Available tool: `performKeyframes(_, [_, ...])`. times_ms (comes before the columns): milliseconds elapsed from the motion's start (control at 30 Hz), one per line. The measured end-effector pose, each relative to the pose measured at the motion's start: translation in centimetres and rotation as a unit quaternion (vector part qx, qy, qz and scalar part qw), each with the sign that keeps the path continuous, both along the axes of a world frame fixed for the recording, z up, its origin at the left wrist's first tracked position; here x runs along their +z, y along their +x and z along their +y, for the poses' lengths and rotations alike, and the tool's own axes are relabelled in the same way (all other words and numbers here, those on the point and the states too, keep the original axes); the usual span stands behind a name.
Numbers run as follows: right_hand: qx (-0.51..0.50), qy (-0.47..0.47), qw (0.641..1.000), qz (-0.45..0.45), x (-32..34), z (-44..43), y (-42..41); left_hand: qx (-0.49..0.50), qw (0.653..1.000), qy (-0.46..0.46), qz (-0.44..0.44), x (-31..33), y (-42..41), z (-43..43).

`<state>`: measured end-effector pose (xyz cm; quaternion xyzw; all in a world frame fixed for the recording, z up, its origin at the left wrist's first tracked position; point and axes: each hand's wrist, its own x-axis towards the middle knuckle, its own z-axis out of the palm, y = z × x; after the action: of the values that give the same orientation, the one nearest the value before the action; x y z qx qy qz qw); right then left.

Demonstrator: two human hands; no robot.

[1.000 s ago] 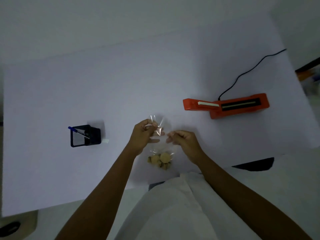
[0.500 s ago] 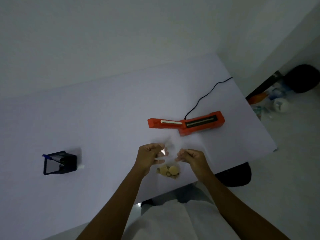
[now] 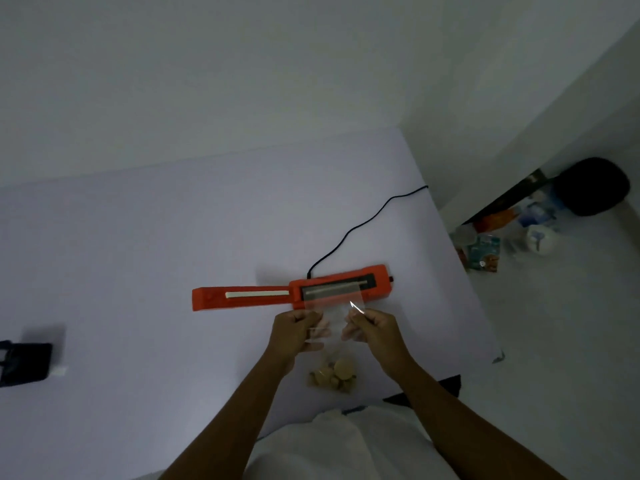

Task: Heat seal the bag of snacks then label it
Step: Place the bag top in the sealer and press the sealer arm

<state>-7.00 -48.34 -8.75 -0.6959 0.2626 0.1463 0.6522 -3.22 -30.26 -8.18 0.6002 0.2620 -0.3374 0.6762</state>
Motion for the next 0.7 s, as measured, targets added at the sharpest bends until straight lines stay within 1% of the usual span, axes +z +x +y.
performKeyframes(100, [0.019,0.004,1.0,0.014,-0.9,-1.0,0.8,0.027,0.999,0.018,0.005,-0.5,0.1,-1.2])
performKeyframes(333, [0.061,0.051,0.996,0.031,-2.2,-3.4,2.3,0.086,0.995,0.034,0.027,-1.0,0.3,-3.6])
performKeyframes(600, [0.021,0.07,0.995,0.067,-3.7,-4.8,2.4,0.092,0.995,0.026,0.035,-1.7,0.2,-4.9])
performKeyframes(700, [0.017,0.102,0.991,0.086,-3.8,-5.0,2.5,0.1,0.994,0.026,0.037,-1.7,0.2,-5.1])
